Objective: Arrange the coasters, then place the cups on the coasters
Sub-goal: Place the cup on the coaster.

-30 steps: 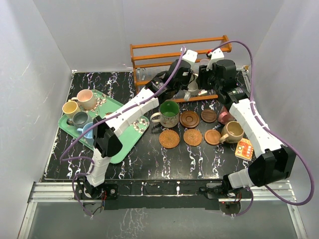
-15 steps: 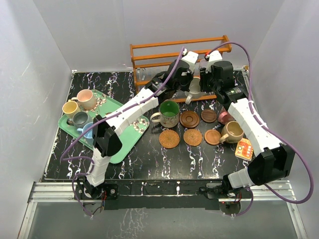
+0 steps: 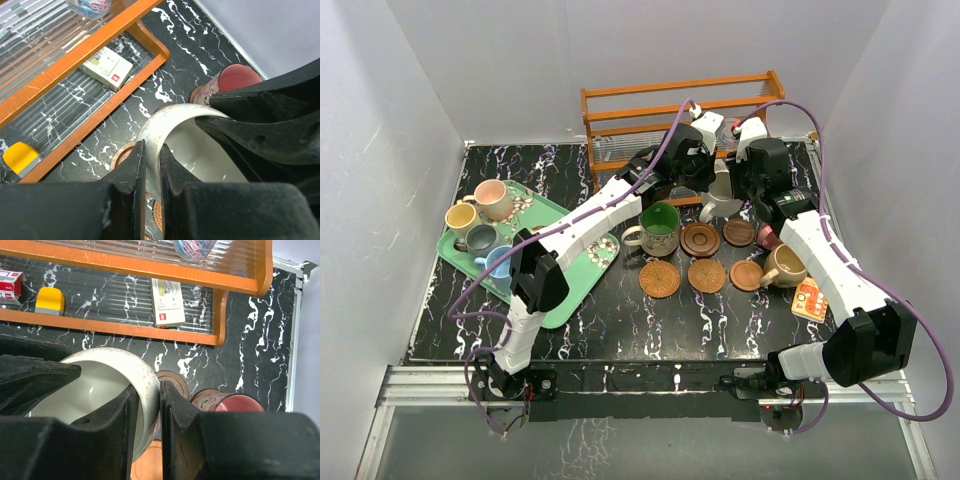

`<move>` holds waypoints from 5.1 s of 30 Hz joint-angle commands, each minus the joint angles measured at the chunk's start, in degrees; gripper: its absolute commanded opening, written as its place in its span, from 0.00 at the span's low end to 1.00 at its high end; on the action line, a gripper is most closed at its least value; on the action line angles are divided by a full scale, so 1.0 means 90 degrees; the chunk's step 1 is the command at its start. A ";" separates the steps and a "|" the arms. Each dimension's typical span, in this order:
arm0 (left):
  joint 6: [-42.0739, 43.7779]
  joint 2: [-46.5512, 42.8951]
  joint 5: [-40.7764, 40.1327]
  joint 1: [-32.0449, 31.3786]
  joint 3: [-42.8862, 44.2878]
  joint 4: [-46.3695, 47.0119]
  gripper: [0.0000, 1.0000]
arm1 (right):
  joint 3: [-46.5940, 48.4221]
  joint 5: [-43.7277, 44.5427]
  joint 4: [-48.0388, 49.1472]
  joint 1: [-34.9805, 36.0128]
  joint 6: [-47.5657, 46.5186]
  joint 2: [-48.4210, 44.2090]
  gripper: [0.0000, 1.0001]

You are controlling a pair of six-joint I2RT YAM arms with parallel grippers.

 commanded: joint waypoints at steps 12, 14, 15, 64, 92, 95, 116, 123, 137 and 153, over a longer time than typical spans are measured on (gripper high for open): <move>-0.0356 -0.0729 0.1448 -0.0156 0.0068 0.0755 0.13 | -0.0452 0.1312 0.0205 -0.0239 -0.0560 0.0078 0.00; -0.0266 -0.0781 0.1382 -0.0161 0.0037 0.0737 0.13 | -0.0452 0.1351 0.0206 -0.0240 -0.0575 0.0066 0.00; -0.0197 -0.0828 0.1338 -0.0160 -0.0003 0.0727 0.13 | -0.0452 0.1364 0.0209 -0.0249 -0.0580 0.0069 0.00; 0.1831 -0.3853 0.2757 0.2649 -0.3490 0.0199 0.67 | 0.1573 -0.0971 -0.1007 -0.1224 -0.2158 0.2905 0.00; 0.1735 -0.3841 0.3045 0.2731 -0.3621 0.0267 0.70 | 0.1517 -0.0748 -0.1231 -0.1389 -0.2557 0.2888 0.00; 0.1732 -0.3841 0.3068 0.2731 -0.3619 0.0270 0.71 | 0.1492 -0.0767 -0.1249 -0.1391 -0.2581 0.2879 0.00; 0.1694 -0.3880 0.3189 0.2773 -0.3668 0.0314 0.72 | 0.1300 -0.0932 -0.1454 -0.1376 -0.2689 0.3013 0.00; 0.1659 -0.3862 0.3232 0.2785 -0.3656 0.0330 0.73 | 0.1232 -0.0855 -0.1483 -0.1369 -0.2837 0.3058 0.00; 0.1634 -0.3831 0.3282 0.2804 -0.3617 0.0327 0.73 | 0.1115 -0.0890 -0.1501 -0.1287 -0.2854 0.3162 0.00; 0.1642 -0.3854 0.3291 0.2817 -0.3607 0.0324 0.74 | 0.1013 -0.0865 -0.1729 -0.1210 -0.3064 0.3064 0.00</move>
